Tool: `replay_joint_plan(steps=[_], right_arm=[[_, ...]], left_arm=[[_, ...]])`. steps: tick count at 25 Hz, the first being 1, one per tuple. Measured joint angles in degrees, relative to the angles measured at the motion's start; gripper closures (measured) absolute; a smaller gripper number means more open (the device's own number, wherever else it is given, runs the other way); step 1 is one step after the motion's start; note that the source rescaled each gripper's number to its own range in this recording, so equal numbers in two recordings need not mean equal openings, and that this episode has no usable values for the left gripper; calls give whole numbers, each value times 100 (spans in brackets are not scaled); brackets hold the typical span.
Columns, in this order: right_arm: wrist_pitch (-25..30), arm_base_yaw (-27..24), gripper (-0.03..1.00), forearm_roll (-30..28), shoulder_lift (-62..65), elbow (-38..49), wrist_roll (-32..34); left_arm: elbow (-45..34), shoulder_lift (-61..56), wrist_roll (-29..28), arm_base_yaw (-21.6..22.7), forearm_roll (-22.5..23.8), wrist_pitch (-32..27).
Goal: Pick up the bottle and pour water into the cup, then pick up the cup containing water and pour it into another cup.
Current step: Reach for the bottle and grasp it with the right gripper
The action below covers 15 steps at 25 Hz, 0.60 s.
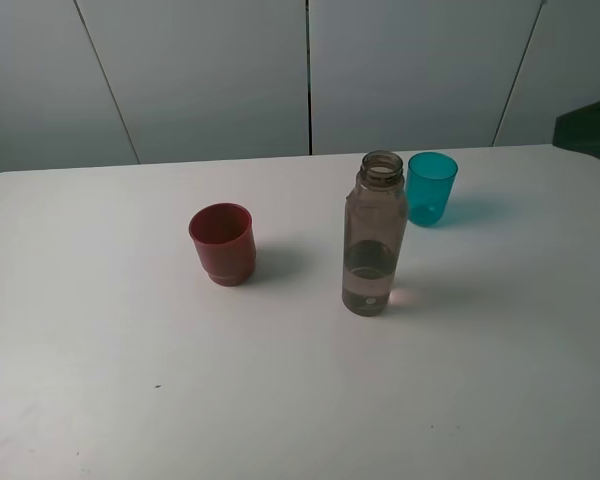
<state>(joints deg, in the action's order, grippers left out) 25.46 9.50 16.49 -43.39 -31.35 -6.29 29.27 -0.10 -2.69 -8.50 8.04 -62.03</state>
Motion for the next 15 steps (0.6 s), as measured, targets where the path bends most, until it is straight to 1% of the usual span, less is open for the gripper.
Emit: replay_joint_plan(steps=[1, 5, 6, 7, 9, 11, 15], right_arm=[[-468, 374, -3, -80, -136, 107, -23], [-2638, 1898, -3, -112, -476, 935, -32], [-2934, 2156, -3, -72, -524, 1140, -32], [-3123, 2398, -3, -71, -554, 1313, -32], [-3257, 2635, -3, -61, -607, 1578, -32], [-3323, 2670, -3, -61, -630, 1804, -32], [-3661, 2691, -3, -61, -845, 2195, -22]], left_arm=[[0, 0, 0, 0, 0, 0], [0, 0, 0, 0, 0, 0], [0, 0, 0, 0, 0, 0], [0, 0, 0, 0, 0, 0], [0, 0, 0, 0, 0, 0], [0, 0, 0, 0, 0, 0], [0, 0, 0, 0, 0, 0]])
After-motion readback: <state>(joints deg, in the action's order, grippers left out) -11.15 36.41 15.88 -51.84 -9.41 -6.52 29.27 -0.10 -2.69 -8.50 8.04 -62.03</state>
